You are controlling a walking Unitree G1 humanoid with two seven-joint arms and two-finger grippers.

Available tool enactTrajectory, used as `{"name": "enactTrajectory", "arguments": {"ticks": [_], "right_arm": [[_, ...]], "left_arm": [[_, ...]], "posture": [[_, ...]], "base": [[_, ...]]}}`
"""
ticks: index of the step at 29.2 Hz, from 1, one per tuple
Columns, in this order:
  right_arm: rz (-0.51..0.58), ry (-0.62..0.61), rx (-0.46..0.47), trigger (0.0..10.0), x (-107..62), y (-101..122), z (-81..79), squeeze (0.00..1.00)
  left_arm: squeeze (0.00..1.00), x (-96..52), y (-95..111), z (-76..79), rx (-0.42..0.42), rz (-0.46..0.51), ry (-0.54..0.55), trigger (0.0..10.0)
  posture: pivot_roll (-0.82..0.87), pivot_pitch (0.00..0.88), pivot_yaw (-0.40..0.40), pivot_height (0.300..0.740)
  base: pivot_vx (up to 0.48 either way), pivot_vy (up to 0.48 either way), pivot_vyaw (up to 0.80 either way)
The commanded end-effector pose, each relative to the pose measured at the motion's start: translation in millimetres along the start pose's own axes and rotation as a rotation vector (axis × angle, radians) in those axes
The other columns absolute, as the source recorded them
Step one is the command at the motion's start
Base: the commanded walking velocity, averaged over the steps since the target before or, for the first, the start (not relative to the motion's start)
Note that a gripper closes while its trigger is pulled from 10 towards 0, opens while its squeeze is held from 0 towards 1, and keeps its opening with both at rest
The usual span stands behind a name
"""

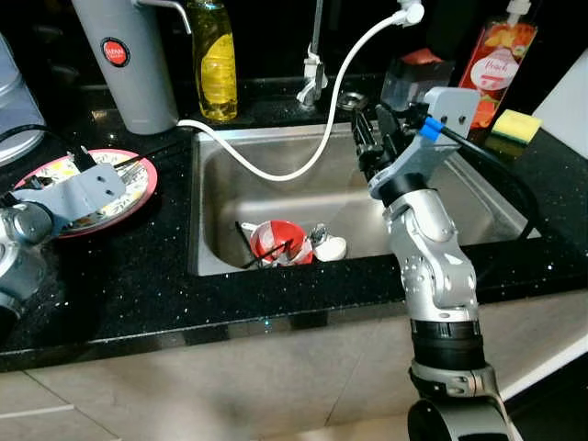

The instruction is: Kitchen organization

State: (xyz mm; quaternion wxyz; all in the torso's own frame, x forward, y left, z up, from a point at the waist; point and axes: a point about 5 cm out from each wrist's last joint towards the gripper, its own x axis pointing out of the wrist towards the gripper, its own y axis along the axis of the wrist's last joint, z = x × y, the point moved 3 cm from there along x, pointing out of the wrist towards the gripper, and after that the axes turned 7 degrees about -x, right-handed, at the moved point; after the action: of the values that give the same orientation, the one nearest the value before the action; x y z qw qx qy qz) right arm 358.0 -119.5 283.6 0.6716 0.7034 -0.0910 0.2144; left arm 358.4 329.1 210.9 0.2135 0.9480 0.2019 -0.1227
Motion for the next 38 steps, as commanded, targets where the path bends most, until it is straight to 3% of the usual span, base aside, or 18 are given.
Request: {"name": "enactTrajectory", "arguments": {"ticks": [1, 5, 6, 8, 9, 11, 12, 13, 14, 27, 38], "right_arm": [[0.008, -0.005, 0.005, 10.0, 0.3, 1, 0.7, 0.00], [0.008, -0.007, 0.004, 10.0, -0.2, 2, 1.2, 0.00], [0.008, -0.009, 0.003, 10.0, -0.6, 2, 1.6, 0.00], [0.008, -0.014, 0.002, 10.0, -1.4, 2, 2.3, 0.00], [0.008, -0.014, 0.002, 10.0, -1.4, 2, 2.3, 0.00], [0.007, -0.019, 0.001, 10.0, -1.8, 3, 2.9, 0.00], [0.007, -0.020, 0.000, 10.0, -1.9, 3, 3.0, 0.00], [0.008, -0.023, 0.000, 10.0, -2.2, 3, 3.4, 0.00], [0.008, -0.024, 0.000, 10.0, -2.4, 3, 3.7, 0.00], [0.007, -0.023, -0.002, 10.0, -2.5, 3, 4.1, 0.00], [0.008, -0.015, 0.000, 10.0, -0.9, 3, 2.9, 0.00]], "left_arm": [[0.00, 5.4, 5, 9.1, 0.020, 0.008, -0.027, 10.0], [0.00, 10.1, 11, 12.8, 0.025, 0.022, -0.045, 10.0], [0.00, 13.1, 15, 14.9, 0.029, 0.029, -0.053, 8.0], [0.00, 18.0, 21, 18.6, 0.040, 0.040, -0.068, 5.6], [0.00, 18.0, 21, 18.6, 0.040, 0.040, -0.068, 5.6], [0.00, 21.8, 24, 21.0, 0.046, 0.044, -0.079, 3.6], [0.00, 23.0, 25, 21.4, 0.049, 0.043, -0.081, 3.6], [0.00, 25.0, 24, 21.3, 0.059, 0.037, -0.080, 1.0], [0.00, 26.0, 24, 21.2, 0.065, 0.034, -0.079, 0.0], [0.00, 30.8, 18, 20.1, 0.081, 0.023, -0.068, 0.0], [0.00, 26.0, 46, -0.2, 0.020, 0.139, 0.010, 0.0]], "posture": [[0.13, 0.000, -0.016, 0.740], [0.12, 0.000, -0.012, 0.740], [0.12, 0.000, -0.010, 0.740], [0.11, 0.000, -0.007, 0.740], [0.11, 0.000, -0.007, 0.740], [0.11, 0.000, -0.004, 0.740], [0.11, 0.000, -0.004, 0.740], [0.11, 0.000, -0.004, 0.740], [0.11, 0.000, -0.004, 0.740], [0.11, 0.000, -0.004, 0.740], [0.11, 0.000, -0.014, 0.740]], "base": [[0.000, 0.000, 0.00], [0.000, 0.000, 0.00], [0.000, 0.000, 0.00], [0.000, 0.000, 0.00], [0.000, 0.000, 0.00], [0.000, 0.000, 0.00], [0.000, 0.000, 0.00], [0.000, 0.000, 0.00], [0.000, 0.000, 0.00], [0.000, 0.000, 0.00], [0.000, 0.000, 0.00]]}}
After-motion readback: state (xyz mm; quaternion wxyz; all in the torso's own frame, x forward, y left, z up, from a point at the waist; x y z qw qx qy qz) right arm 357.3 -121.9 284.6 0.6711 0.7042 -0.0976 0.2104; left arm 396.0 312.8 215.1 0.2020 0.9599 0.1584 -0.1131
